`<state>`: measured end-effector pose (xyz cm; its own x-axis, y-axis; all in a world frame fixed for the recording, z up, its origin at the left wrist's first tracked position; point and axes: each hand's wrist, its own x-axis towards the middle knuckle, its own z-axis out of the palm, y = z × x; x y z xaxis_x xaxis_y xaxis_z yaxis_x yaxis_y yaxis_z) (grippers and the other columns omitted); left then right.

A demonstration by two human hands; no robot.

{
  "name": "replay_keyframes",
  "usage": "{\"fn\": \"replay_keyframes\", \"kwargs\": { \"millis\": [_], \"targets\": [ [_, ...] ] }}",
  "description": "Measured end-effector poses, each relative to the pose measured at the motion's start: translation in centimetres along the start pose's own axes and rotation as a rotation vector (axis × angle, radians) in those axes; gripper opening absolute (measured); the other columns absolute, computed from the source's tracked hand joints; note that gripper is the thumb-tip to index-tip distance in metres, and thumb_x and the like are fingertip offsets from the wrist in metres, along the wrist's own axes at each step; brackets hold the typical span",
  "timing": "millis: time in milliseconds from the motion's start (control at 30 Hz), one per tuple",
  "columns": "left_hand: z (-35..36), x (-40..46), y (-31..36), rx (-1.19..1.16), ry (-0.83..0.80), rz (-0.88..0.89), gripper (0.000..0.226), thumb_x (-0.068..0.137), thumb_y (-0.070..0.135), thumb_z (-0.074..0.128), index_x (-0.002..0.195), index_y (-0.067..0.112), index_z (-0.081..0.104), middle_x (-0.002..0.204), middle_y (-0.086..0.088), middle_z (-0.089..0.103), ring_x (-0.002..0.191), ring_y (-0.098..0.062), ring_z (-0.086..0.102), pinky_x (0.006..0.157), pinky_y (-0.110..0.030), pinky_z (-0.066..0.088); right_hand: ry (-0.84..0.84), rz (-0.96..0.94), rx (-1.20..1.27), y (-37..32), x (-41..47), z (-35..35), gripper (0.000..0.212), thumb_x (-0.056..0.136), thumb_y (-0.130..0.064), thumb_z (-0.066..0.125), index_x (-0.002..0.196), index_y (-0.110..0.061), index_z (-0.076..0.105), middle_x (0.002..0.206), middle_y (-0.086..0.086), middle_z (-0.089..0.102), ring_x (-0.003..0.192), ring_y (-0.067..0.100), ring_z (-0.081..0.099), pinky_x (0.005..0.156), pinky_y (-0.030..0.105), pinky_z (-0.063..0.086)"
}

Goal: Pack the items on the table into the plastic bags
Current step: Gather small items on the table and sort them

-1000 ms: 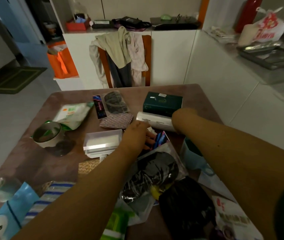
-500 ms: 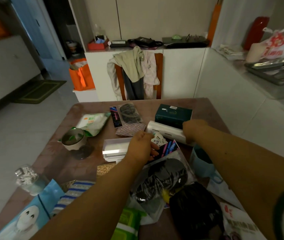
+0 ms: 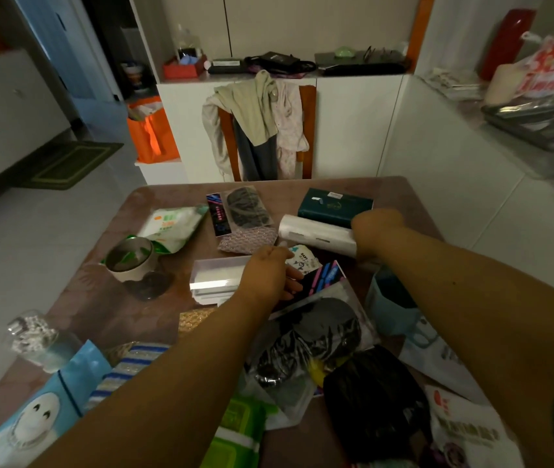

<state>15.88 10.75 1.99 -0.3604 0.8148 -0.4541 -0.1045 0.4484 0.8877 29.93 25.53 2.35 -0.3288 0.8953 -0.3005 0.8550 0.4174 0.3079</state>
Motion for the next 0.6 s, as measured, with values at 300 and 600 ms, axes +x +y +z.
{"fn": "replay_keyframes", "kwargs": {
  "millis": [300, 600],
  "targets": [
    [-1.0, -6.0, 4.1, 0.038, -0.023, 0.077, 0.031, 0.1, 0.033, 0.036, 0.102, 0.009, 0.056, 0.074, -0.01, 0.061, 0.062, -0.02, 0.056, 0.053, -0.027, 0.042, 0.309, -0.1, 0.367, 2.4, -8.3, -7.7, 0.064, 0.064, -0.05, 0.077, 0.116, -0.017, 0.059, 0.09, 0.0, 0.06, 0.078, 0.017, 0.057, 0.052, 0.022, 0.039],
    [-10.6, -20.3, 6.5, 0.229, 0.104, 0.195, 0.04, 0.1, 0.038, 0.036, 0.087, 0.006, 0.056, 0.066, -0.011, 0.058, 0.049, -0.019, 0.053, 0.05, -0.025, 0.04, 0.01, -0.24, 1.409, -5.9, -24.5, -8.9, 0.029, 0.072, -0.033, 0.078, 0.085, -0.008, 0.071, 0.066, 0.006, 0.07, 0.052, 0.015, 0.063, 0.054, 0.022, 0.05]
  ]
}}
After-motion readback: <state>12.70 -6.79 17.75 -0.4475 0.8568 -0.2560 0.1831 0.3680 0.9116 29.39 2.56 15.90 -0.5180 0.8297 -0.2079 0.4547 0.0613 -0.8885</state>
